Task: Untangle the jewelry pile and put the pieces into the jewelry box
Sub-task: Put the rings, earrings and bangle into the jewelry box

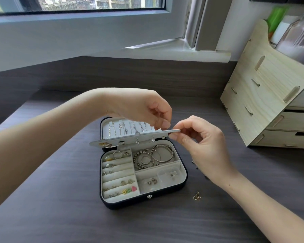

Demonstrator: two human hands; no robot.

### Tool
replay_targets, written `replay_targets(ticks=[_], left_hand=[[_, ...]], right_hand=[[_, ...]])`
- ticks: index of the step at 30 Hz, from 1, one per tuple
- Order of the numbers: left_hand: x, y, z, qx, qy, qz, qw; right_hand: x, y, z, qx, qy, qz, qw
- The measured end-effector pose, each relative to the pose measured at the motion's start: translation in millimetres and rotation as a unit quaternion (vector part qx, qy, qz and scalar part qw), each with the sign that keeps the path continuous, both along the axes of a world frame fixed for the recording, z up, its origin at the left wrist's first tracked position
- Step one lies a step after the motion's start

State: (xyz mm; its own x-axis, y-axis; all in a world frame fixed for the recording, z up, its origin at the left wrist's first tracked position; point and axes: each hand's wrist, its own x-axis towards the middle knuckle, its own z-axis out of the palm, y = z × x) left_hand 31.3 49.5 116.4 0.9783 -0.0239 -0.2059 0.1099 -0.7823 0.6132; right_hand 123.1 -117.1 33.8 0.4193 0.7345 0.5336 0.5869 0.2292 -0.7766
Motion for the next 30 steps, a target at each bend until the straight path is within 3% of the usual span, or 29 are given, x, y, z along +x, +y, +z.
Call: replay_targets(ticks=[12, 30], left_hand=[[-3, -5, 3, 0.068, -0.045, 0.002, 0.997], [-8, -11, -8, -0.043, -0.107, 0.066, 0.991]], right_hand=[[0, 0, 1, -0.001, 0.005, -0.002, 1.0], [0, 0, 0, -0.001, 0.0, -0.003, 1.0]])
